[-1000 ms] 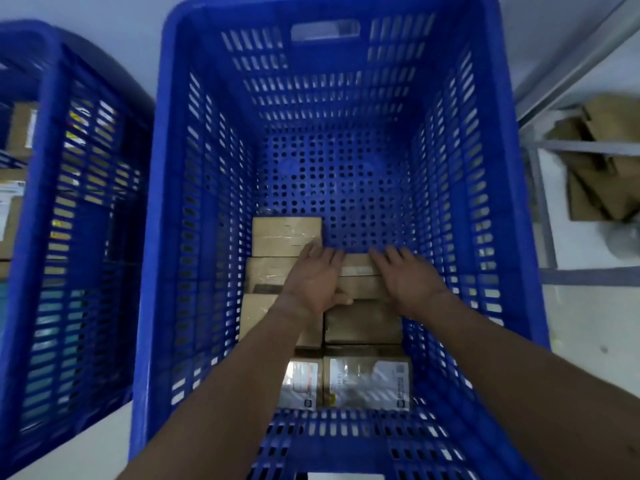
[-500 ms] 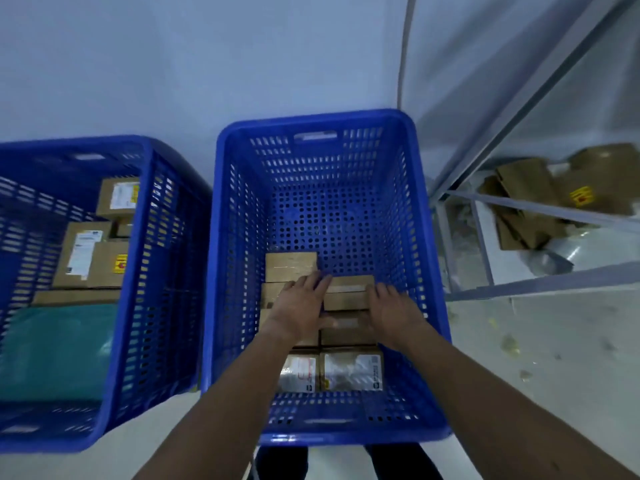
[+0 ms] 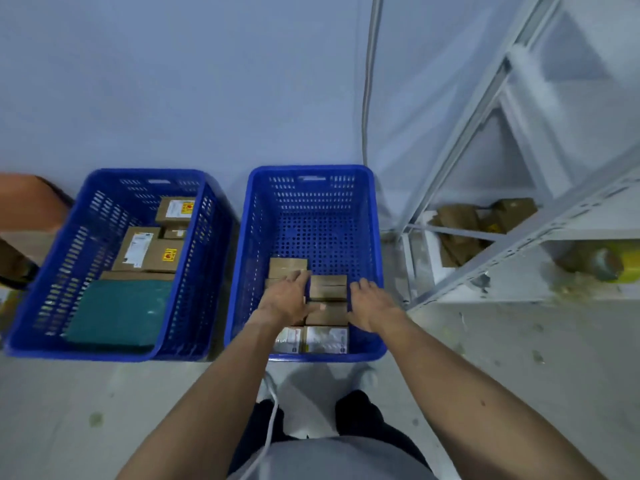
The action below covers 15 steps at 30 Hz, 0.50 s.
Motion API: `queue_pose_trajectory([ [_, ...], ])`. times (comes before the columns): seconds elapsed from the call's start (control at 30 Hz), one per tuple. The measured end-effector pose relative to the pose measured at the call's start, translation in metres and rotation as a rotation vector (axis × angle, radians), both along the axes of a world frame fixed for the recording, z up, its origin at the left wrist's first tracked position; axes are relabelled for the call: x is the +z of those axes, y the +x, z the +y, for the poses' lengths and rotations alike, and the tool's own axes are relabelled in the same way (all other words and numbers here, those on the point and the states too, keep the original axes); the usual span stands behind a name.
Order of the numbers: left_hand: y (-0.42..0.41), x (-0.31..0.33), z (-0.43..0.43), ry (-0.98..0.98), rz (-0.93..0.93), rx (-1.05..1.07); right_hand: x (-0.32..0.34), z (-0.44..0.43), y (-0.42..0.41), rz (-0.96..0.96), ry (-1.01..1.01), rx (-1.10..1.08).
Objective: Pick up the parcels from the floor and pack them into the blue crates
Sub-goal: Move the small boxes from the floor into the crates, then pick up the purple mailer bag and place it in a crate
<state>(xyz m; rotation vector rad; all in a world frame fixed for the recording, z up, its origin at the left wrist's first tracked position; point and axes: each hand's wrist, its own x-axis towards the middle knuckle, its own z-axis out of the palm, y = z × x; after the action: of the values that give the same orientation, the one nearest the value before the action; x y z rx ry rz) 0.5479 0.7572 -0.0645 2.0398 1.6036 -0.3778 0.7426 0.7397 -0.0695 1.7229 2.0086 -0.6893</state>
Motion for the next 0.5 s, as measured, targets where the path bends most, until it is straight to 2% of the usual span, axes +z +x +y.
queue_pose_trajectory([
  [0.2,0.002,0.027,-0.014,-0.042,-0.082,0.030,0.031,-0.061,0.012,-0.029,0.021,-0.144],
  [0.5,-0.029,0.049,-0.065,0.032,-0.088,-0.314,0.047,-0.186,-0.020,-0.080,0.074,-0.519],
])
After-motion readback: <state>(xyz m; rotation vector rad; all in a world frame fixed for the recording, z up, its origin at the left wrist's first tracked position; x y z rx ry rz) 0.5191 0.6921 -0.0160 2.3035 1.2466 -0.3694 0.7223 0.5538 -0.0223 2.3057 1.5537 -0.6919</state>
